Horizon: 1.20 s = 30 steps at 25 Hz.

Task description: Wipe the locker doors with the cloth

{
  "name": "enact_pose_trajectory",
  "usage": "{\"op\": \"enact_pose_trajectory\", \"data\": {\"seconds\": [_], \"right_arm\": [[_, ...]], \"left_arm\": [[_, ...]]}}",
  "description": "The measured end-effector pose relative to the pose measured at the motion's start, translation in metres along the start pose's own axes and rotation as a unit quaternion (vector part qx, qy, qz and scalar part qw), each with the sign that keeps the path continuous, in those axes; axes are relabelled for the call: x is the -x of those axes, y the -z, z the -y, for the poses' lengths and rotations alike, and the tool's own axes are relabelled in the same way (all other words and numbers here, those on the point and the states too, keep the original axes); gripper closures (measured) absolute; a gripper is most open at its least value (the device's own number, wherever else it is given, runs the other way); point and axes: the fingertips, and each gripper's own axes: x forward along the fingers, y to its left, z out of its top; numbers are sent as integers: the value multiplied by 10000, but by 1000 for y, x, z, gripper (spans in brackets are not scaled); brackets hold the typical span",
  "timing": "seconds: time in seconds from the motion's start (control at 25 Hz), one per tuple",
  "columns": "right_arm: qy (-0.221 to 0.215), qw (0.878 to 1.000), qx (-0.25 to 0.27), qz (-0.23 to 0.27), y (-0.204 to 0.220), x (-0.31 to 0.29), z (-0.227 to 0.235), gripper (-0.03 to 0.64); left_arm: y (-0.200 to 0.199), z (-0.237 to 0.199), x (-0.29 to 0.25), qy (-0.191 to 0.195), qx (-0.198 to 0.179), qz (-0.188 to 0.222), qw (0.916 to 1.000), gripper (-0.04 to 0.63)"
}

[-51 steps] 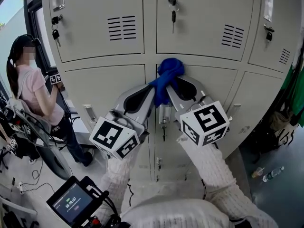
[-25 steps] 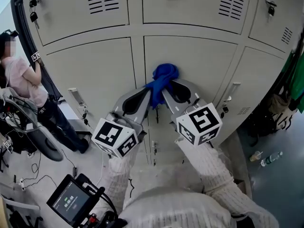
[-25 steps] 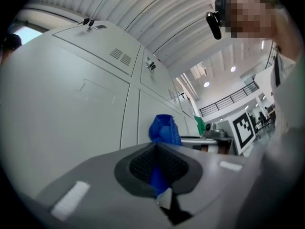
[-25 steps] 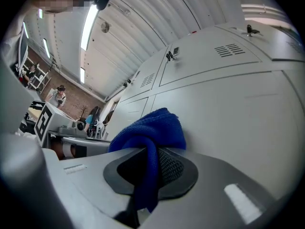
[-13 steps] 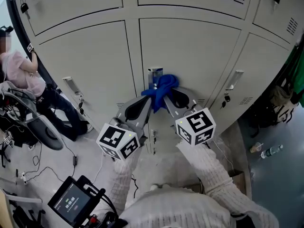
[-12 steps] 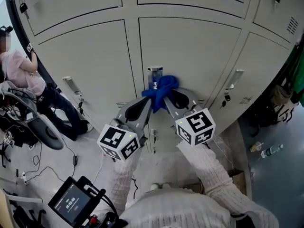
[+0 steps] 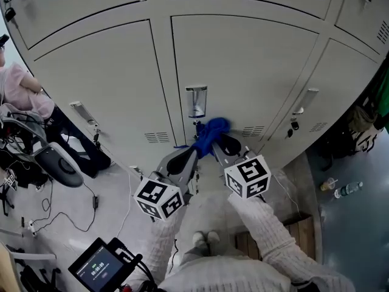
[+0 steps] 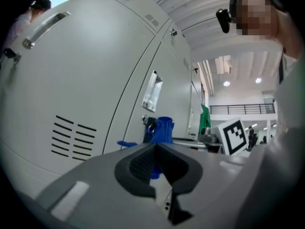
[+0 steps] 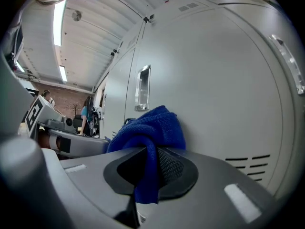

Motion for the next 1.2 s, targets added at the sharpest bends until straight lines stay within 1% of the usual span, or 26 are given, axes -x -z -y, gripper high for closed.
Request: {"op": "enact_pose_trajectory", "data": {"seconds": [0.2, 0.4, 0.52, 0.64, 0.76, 0.92, 1.04, 1.2], "right_arm": [[-2, 9994, -196, -285, 30, -4, -3, 566], [-43, 9986, -385, -354, 37, -4, -6, 566], [-49, 9987, -302, -409, 37, -4, -1, 566], [7, 9994, -114, -323, 28, 2, 0, 566], [112, 9999, 15, -111, 5, 14, 3, 566], [225, 9986, 262, 396, -43, 39, 12, 566], [287, 9941, 499, 916, -93, 55, 20, 566], [182, 9859, 611, 1545, -157, 67, 22, 566]], "left_arm": [[19, -1, -2, 12, 140, -156, 9998, 588], [23, 4, -2, 122, 194, -237, 9995, 589], [21, 9, -11, 186, 130, -214, 9995, 589], [16, 17, -16, 325, 159, -177, 9992, 588], [-1, 29, -18, 477, 75, -37, 9988, 588], [-38, 50, -19, 660, -238, 316, 9970, 589], [-73, 68, -24, 894, -531, 603, 9928, 589], [-115, 84, -28, 1113, -850, 995, 9851, 589]]}}
